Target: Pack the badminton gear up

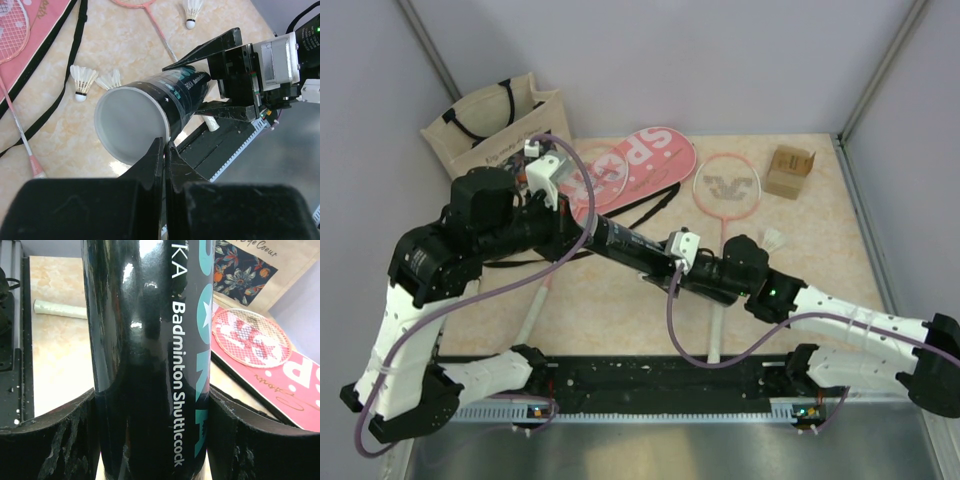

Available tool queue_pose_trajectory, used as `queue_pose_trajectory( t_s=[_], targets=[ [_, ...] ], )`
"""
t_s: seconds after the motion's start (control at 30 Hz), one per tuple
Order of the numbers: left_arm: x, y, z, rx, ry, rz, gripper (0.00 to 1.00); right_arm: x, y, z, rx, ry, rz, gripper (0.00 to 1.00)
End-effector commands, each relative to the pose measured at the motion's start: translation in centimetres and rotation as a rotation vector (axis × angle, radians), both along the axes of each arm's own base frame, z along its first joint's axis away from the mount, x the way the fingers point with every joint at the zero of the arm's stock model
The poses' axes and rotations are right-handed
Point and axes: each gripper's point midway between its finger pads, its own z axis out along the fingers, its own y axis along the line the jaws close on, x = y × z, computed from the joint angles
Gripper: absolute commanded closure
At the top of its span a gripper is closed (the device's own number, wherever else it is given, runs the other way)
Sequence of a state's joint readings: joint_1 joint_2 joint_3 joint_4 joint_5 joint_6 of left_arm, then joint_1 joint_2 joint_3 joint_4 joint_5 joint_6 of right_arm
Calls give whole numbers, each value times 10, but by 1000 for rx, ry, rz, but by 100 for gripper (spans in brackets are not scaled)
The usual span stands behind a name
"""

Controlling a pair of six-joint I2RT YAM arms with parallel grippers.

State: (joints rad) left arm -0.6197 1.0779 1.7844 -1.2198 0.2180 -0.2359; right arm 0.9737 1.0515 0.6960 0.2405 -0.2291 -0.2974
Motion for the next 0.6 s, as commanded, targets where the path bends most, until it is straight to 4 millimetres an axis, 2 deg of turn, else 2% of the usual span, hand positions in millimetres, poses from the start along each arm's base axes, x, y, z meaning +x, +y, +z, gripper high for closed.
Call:
queue_pose_trajectory(
  t_s=[0.0, 0.13, 0.3, 0.37, 0.43, 0.57],
  targets=[
    [15, 26, 39, -25, -188, 133, 100, 6, -20, -16, -119, -56, -23, 84],
    [5, 21, 42, -61, -196, 81, 100, -4, -30, -17, -142, -113, 19, 83],
    [-9, 4, 49, -165, -184, -3, 100, -2, -46, 1, -113, -184, -34, 83],
    [-5, 2, 35, -153, -154, 7, 100, -2, -50, 7, -98, -194, -52, 83],
    [7, 8, 16, -108, -121, 75, 100, 3, -55, 14, -79, -194, -99, 85],
    [38, 36, -37, 19, -69, 314, 100, 8, -68, 37, -6, -176, -184, 85]
  ],
)
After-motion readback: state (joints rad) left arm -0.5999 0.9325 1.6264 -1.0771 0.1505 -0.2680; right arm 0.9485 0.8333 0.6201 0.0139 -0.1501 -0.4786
